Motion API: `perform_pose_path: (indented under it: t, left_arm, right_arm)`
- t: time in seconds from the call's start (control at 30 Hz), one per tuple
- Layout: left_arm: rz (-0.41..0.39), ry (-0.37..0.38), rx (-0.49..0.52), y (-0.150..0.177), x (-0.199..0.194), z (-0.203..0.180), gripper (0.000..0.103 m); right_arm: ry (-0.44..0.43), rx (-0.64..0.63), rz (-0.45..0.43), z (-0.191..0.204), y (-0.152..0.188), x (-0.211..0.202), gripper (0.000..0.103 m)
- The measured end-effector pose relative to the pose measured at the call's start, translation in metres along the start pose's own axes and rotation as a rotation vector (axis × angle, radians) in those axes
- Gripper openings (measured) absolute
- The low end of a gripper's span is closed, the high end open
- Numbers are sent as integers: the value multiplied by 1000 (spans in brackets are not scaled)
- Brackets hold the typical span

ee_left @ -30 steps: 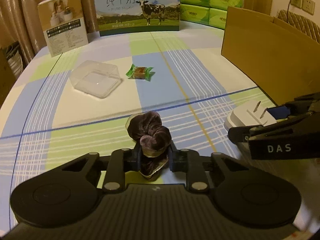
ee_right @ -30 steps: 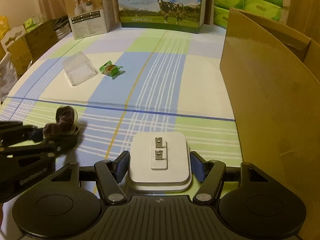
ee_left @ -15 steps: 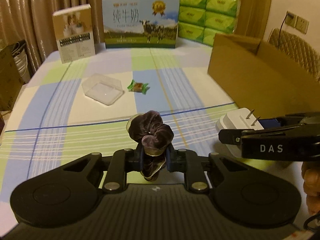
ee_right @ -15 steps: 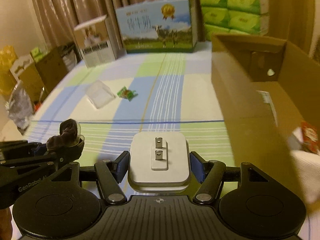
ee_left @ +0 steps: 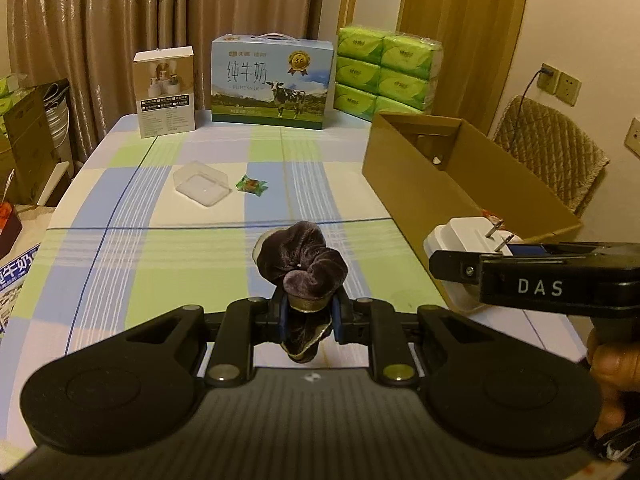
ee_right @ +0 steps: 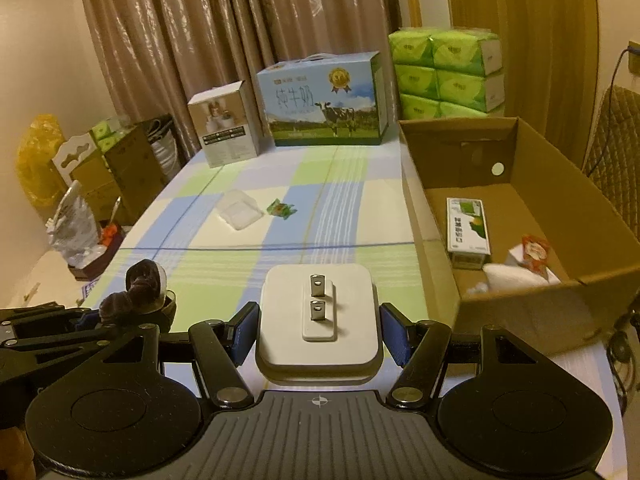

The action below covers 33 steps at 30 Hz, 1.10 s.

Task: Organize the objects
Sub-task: 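Carry the plug adapter and dark snack into the cardboard box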

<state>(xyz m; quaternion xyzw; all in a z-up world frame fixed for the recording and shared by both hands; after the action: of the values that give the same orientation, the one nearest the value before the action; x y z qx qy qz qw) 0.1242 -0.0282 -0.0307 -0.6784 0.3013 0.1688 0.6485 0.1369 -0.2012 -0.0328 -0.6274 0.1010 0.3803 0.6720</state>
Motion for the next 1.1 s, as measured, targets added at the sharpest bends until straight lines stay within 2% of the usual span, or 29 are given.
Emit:
perform_pose_path:
  t: [0.2, 0.43, 1.1]
  left_arm:
    - [3, 5, 31, 10, -27, -18, 16]
    - [6, 31, 58, 15, -41, -39, 16]
    - [3, 51, 83, 8, -41, -62, 16]
  right_arm:
    - [7, 13, -10, -6, 11, -29, 61]
    - [26, 17, -34, -14, 11, -50, 61]
    - [59, 39, -69, -39, 5, -69, 61]
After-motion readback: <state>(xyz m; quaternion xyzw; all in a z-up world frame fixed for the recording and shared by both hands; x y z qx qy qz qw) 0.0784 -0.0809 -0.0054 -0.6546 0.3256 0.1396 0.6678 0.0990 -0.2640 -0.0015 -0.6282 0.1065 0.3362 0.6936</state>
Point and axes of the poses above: each gripper's, at about its wrist camera, not at the fingertips, and x roughly the way its jaws point, z to its left, y to its underside, the point moved 4 cm from there along x, roughly the way its jaws point, and after that the axes turned 2 degrees about -z, right-handed, at the moved point
